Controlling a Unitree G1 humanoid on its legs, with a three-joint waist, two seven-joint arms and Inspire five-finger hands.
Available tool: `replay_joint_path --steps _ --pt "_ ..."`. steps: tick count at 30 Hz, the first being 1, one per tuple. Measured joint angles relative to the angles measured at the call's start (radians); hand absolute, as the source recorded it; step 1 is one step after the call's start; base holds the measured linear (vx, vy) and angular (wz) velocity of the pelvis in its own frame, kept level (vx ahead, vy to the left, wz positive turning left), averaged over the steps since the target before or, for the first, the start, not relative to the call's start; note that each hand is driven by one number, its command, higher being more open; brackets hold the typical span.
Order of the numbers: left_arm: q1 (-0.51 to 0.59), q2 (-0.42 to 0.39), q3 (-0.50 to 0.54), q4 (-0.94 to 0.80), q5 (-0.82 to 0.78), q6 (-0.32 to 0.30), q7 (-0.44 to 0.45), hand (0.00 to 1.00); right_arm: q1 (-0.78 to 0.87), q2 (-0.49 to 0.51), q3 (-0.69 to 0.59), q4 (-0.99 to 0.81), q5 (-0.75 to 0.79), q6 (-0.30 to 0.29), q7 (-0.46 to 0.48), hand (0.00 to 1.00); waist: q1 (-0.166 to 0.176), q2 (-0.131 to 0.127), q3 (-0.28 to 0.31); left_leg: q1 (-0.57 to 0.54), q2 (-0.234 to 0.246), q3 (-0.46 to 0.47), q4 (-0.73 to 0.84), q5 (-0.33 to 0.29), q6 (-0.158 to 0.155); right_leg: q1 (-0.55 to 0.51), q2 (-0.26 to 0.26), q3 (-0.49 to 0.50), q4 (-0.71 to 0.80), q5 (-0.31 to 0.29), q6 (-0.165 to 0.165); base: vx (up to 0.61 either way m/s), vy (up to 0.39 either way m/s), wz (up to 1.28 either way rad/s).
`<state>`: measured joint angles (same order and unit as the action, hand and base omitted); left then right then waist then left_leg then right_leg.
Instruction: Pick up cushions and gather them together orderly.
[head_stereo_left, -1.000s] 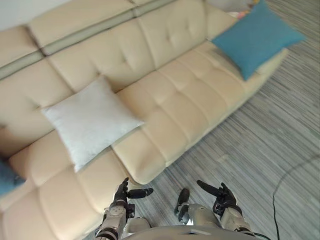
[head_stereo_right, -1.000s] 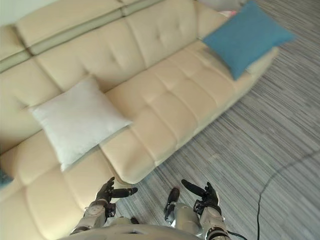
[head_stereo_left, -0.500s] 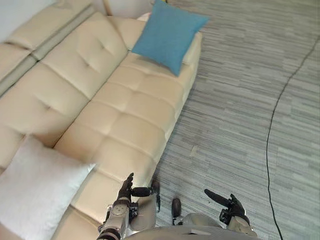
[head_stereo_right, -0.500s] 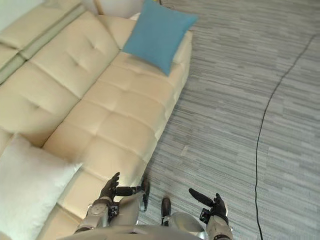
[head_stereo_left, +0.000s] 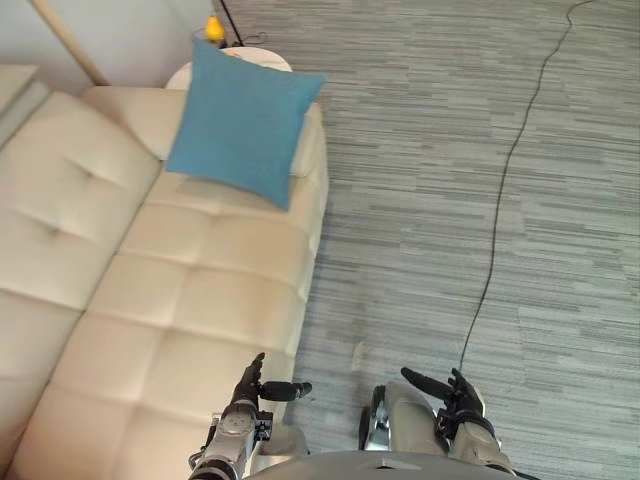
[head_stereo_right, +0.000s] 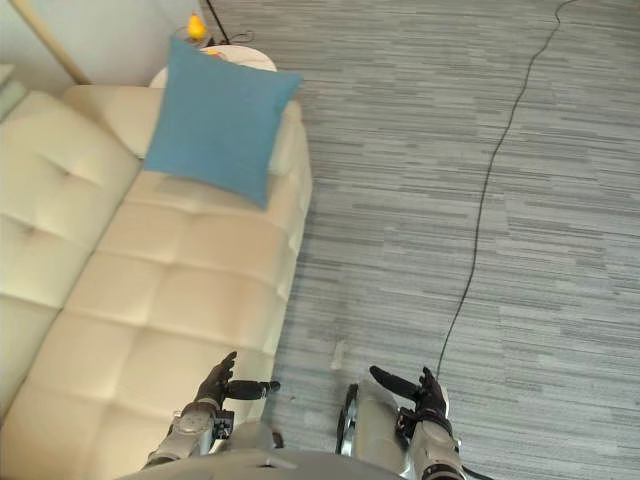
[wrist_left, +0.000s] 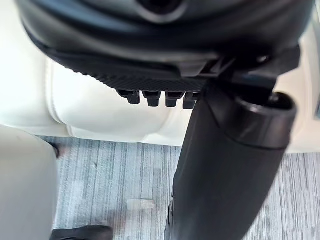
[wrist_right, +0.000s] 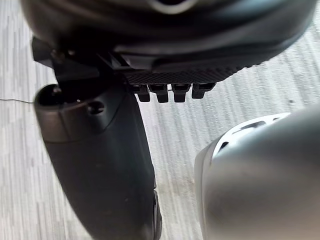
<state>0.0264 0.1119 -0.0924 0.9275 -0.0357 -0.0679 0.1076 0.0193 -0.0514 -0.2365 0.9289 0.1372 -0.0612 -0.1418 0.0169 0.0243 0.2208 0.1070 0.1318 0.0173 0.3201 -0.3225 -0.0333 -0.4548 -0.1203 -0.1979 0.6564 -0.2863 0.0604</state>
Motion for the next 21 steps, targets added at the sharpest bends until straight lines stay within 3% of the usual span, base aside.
replay_joint_path --steps 1,2,3,4,6,7,9,10,11,14,15,16,17,18,19,20,21 --pt "-0.012 -0.010 -0.003 0.021 0.000 0.005 -0.004 1.00 -0.014 -0.012 0.011 0.016 0.000 -0.001 -0.001 1.00 0.003 0.020 0.010 0.016 0.041 -0.010 0.024 -0.028 -0.053 0.023 0.024 -0.043 -0.013 0.086 -0.120 0.50 -0.240 -0.08" --pt "-0.014 -0.014 -0.003 0.021 0.001 0.004 -0.007 1.00 -0.024 -0.016 0.011 0.022 0.000 -0.003 -0.002 1.00 0.005 0.021 0.010 0.009 0.041 -0.018 0.031 -0.023 -0.054 0.021 0.034 -0.040 -0.014 0.078 -0.132 0.78 -0.396 -0.15" --pt "-0.018 -0.029 -0.004 0.023 0.004 0.003 -0.009 1.00 -0.038 -0.027 0.005 0.029 0.000 -0.004 -0.005 1.00 -0.002 0.026 0.009 -0.011 0.029 -0.037 0.037 0.024 -0.077 0.036 0.050 -0.044 -0.024 0.061 -0.155 0.46 -0.261 -0.08" --pt "-0.020 -0.037 -0.004 0.027 0.005 0.003 -0.009 1.00 -0.037 -0.030 -0.001 0.033 0.000 -0.004 -0.006 1.00 -0.003 0.031 0.010 -0.020 0.026 -0.037 0.059 0.070 -0.080 0.053 0.059 -0.051 -0.036 0.055 -0.157 0.45 -0.259 0.03" --pt "-0.019 -0.053 0.001 0.036 0.007 0.006 -0.011 1.00 -0.021 -0.036 -0.009 0.063 0.000 0.005 -0.017 1.00 -0.003 0.035 0.014 -0.086 0.039 -0.054 0.285 0.212 -0.086 0.184 0.088 -0.066 -0.133 0.026 -0.156 0.40 -0.240 0.15" --pt "-0.022 -0.052 0.003 0.022 0.007 0.004 -0.010 1.00 -0.002 -0.029 -0.007 0.064 0.002 0.004 -0.021 1.00 0.000 0.039 0.023 -0.192 0.058 -0.053 0.543 0.196 -0.088 0.282 0.106 -0.071 -0.213 0.024 -0.160 0.44 -0.253 0.12" --pt "-0.022 -0.049 0.005 0.000 0.006 0.002 -0.006 1.00 0.007 -0.029 -0.009 0.066 0.003 0.005 -0.024 1.00 0.005 0.040 0.026 -0.293 0.062 -0.020 0.704 0.132 -0.073 0.365 0.120 -0.071 -0.275 0.024 -0.161 0.28 -0.143 0.01" --pt "-0.022 -0.048 0.004 -0.013 0.006 -0.009 -0.004 1.00 0.014 -0.027 -0.012 0.066 0.007 0.005 -0.025 1.00 0.009 0.033 0.029 -0.353 0.047 0.016 0.708 0.098 -0.055 0.425 0.122 -0.070 -0.326 0.024 -0.161 0.29 -0.120 -0.05" --pt "-0.022 -0.049 0.004 -0.018 0.006 -0.017 -0.004 1.00 0.015 -0.026 -0.015 0.067 0.014 0.005 -0.026 1.00 0.012 0.034 0.029 -0.383 0.033 0.042 0.668 0.081 -0.048 0.457 0.122 -0.068 -0.356 0.026 -0.159 0.35 -0.113 -0.09" --pt "-0.022 -0.058 0.003 -0.041 0.006 -0.027 -0.005 1.00 0.002 -0.026 -0.018 0.068 0.022 0.006 -0.035 1.00 0.030 0.036 0.029 -0.466 -0.042 0.087 0.301 0.077 -0.045 0.551 0.123 -0.043 -0.463 0.035 -0.141 0.34 -0.024 -0.22" --pt "-0.026 -0.058 0.002 -0.042 0.006 -0.030 -0.006 1.00 -0.012 -0.027 -0.018 0.068 0.022 0.006 -0.037 1.00 0.036 0.037 0.030 -0.482 -0.071 0.079 0.072 0.149 -0.056 0.587 0.127 -0.025 -0.520 0.043 -0.126 0.34 0.032 -0.34" --pt "-0.026 -0.059 0.002 -0.040 0.006 -0.029 -0.006 1.00 -0.016 -0.028 -0.017 0.069 0.022 0.006 -0.037 1.00 0.039 0.040 0.030 -0.484 -0.074 0.079 -0.009 0.186 -0.059 0.605 0.133 -0.017 -0.541 0.046 -0.119 0.36 0.069 -0.39" --pt "-0.025 -0.057 0.001 -0.039 0.006 -0.028 -0.006 1.00 -0.023 -0.030 -0.017 0.071 0.021 0.006 -0.037 1.00 0.046 0.047 0.029 -0.489 -0.073 0.079 -0.110 0.266 -0.058 0.636 0.146 0.001 -0.577 0.043 -0.109 0.34 0.086 -0.53" --pt "-0.026 -0.049 0.001 -0.036 0.006 -0.027 -0.006 1.00 -0.027 -0.028 -0.015 0.079 0.021 0.006 -0.036 1.00 0.062 0.042 0.030 -0.484 -0.072 0.078 -0.113 0.363 -0.035 0.661 0.146 0.030 -0.594 0.036 -0.097 0.44 0.109 -0.57" --pt "-0.027 -0.045 0.001 -0.032 0.006 -0.027 -0.005 1.00 -0.030 -0.026 -0.014 0.083 0.021 0.006 -0.037 1.00 0.065 0.037 0.030 -0.477 -0.076 0.078 -0.113 0.401 -0.014 0.670 0.143 0.043 -0.598 0.034 -0.092 0.48 0.109 -0.38" --pt "-0.039 -0.026 -0.001 -0.024 0.006 -0.026 -0.006 1.00 -0.043 -0.017 -0.009 0.088 0.020 0.007 -0.036 1.00 0.061 0.009 0.028 -0.480 -0.099 0.079 -0.073 0.397 0.028 0.670 0.107 0.057 -0.585 0.025 -0.074 0.40 0.069 -0.11" --pt "-0.044 -0.022 -0.001 -0.022 0.006 -0.026 -0.007 1.00 -0.045 -0.017 -0.008 0.089 0.020 0.007 -0.035 1.00 0.060 0.004 0.031 -0.492 -0.102 0.081 -0.045 0.371 0.035 0.659 0.101 0.063 -0.560 0.023 -0.065 0.49 0.074 -0.02"
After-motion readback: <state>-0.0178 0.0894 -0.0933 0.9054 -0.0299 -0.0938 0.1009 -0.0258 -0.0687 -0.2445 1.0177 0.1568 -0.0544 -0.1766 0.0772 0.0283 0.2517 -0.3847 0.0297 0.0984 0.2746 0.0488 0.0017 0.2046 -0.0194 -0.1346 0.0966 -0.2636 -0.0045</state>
